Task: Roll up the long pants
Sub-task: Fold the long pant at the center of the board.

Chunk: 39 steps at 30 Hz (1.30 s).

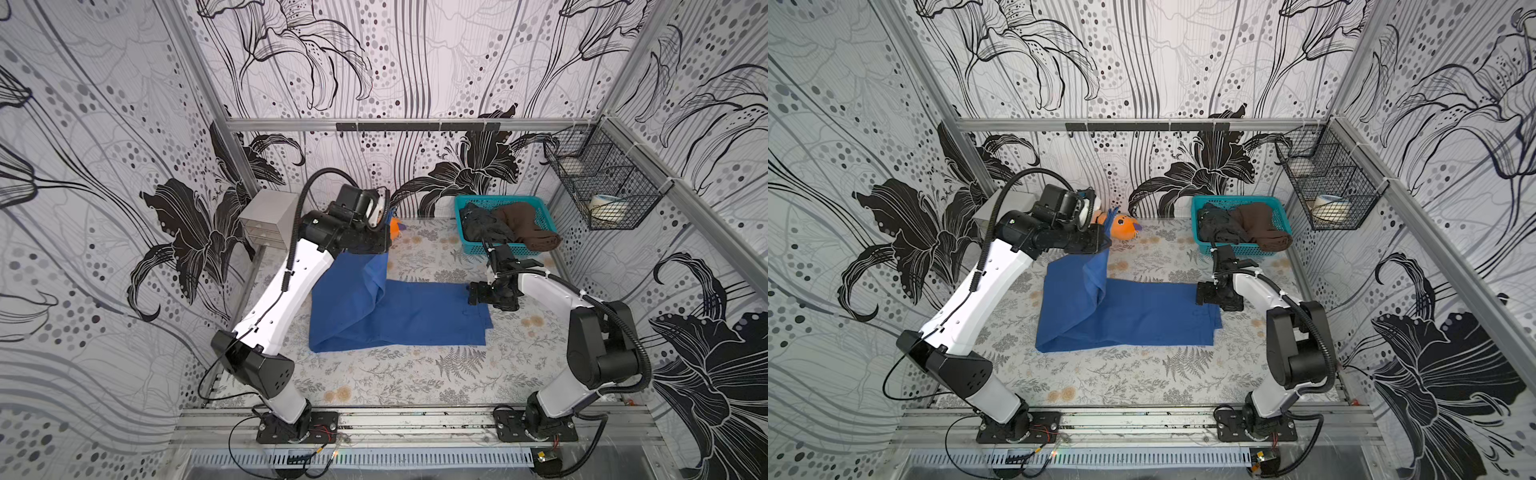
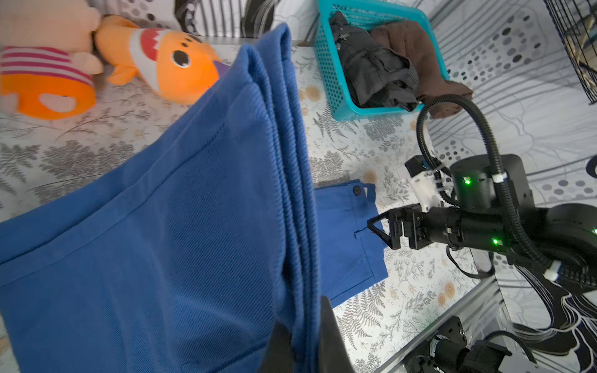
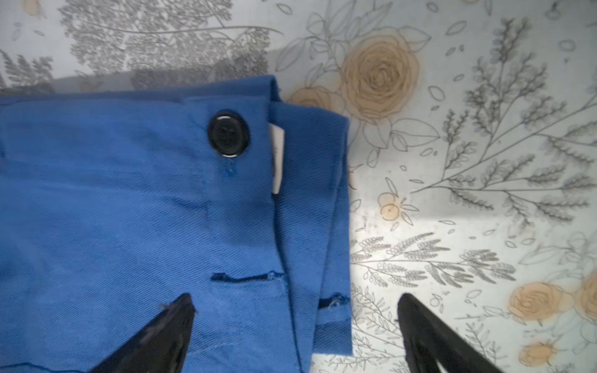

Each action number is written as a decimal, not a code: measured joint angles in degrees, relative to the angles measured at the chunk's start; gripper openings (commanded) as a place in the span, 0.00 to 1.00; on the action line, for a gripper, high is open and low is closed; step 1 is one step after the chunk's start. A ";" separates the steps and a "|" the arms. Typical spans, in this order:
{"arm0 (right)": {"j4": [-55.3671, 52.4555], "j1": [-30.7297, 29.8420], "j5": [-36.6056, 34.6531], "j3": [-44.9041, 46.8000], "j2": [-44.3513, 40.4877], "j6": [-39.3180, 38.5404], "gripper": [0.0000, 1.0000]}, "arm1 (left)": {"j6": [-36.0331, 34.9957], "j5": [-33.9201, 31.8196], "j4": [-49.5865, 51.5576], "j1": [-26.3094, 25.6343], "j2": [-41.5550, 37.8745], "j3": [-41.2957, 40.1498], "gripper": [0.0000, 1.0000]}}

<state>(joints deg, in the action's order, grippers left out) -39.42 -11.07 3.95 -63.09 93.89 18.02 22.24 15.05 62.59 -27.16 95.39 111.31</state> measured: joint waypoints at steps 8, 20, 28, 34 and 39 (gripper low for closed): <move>2.58 5.11 -0.04 4.04 -9.11 2.16 1.00 | 1.51 0.09 -3.10 -6.84 9.84 3.91 0.00; 3.19 5.90 0.50 3.96 -10.16 2.36 1.00 | 2.93 2.29 -4.35 -14.14 21.59 14.32 0.00; 3.15 6.29 -1.44 3.96 -10.16 2.56 1.00 | 3.72 3.52 -6.86 -17.07 21.57 13.29 0.00; 3.10 7.89 -1.44 3.98 -10.58 3.67 1.00 | 4.87 5.05 -9.16 -17.55 21.75 11.17 0.00; 3.08 8.17 -1.40 3.98 -12.79 3.85 1.00 | 6.43 6.40 -11.69 -17.55 23.65 11.15 0.00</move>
<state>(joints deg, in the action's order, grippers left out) -36.34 -2.90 2.55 -59.11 81.10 21.87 28.67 21.45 50.89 -44.71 119.04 122.45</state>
